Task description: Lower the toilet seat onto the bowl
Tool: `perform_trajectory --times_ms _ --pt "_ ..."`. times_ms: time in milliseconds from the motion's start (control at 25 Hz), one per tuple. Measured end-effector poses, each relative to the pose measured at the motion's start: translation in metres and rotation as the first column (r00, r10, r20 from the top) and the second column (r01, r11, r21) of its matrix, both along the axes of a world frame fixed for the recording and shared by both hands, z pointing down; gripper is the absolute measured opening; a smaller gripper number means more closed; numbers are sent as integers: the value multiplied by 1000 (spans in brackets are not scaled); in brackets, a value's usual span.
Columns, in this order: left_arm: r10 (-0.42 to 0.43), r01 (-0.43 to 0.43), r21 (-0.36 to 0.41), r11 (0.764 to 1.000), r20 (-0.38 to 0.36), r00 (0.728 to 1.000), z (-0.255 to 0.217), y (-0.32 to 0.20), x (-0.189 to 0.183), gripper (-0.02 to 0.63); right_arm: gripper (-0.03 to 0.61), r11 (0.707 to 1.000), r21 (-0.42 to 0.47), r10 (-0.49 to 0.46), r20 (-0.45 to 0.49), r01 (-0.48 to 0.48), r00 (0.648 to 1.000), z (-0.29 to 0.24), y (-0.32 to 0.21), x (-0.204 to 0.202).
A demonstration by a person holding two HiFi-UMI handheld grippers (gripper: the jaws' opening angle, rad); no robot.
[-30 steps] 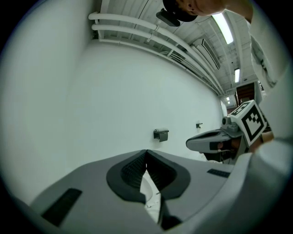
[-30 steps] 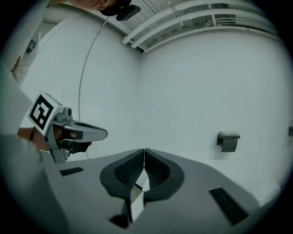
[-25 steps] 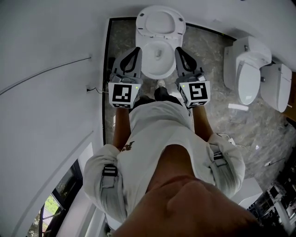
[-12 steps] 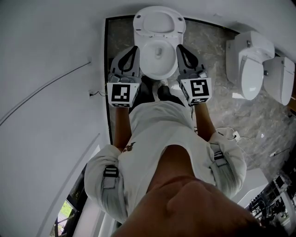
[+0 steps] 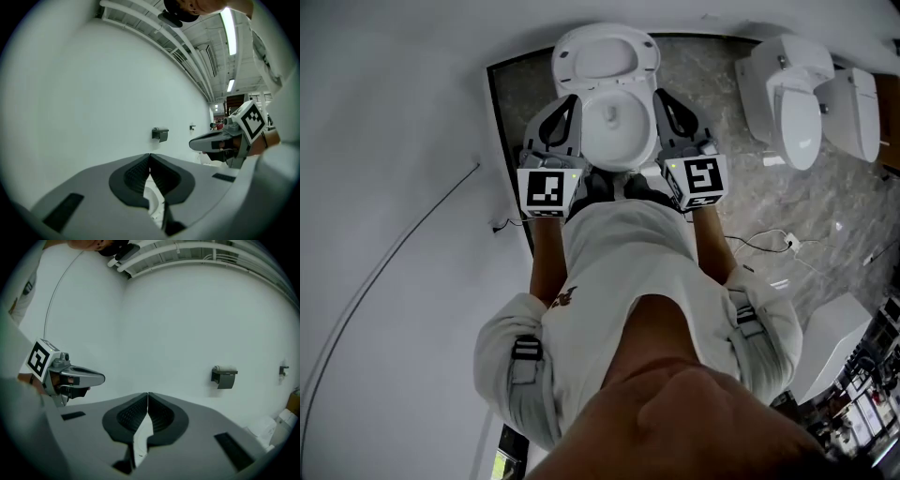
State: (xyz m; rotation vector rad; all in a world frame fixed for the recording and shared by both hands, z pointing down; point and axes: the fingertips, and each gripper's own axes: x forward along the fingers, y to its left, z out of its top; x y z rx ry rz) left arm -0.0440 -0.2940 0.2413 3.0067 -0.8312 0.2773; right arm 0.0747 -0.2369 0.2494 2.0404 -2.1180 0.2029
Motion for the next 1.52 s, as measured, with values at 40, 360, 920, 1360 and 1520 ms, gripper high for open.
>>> perform_trajectory --times_ms 40,360,920,1360,1520 --pt "15 -15 -2 1000 -5 1000 2 -6 -1 23 21 1000 0 14 -9 -14 1000 0 -4 -2" --pt "114 -115 -22 993 -37 993 10 -35 -7 21 21 994 -21 110 -64 -111 992 1 -16 -15" --pt "117 -119 -23 993 -88 989 25 -48 12 23 21 998 -44 49 -74 -53 996 22 -24 -4" --pt "57 -58 -51 997 -8 998 78 -77 50 23 23 988 -119 -106 -88 96 990 86 -58 25" --pt "55 -54 -55 997 18 998 99 -87 66 23 25 984 -136 -123 -77 111 989 109 -74 43"
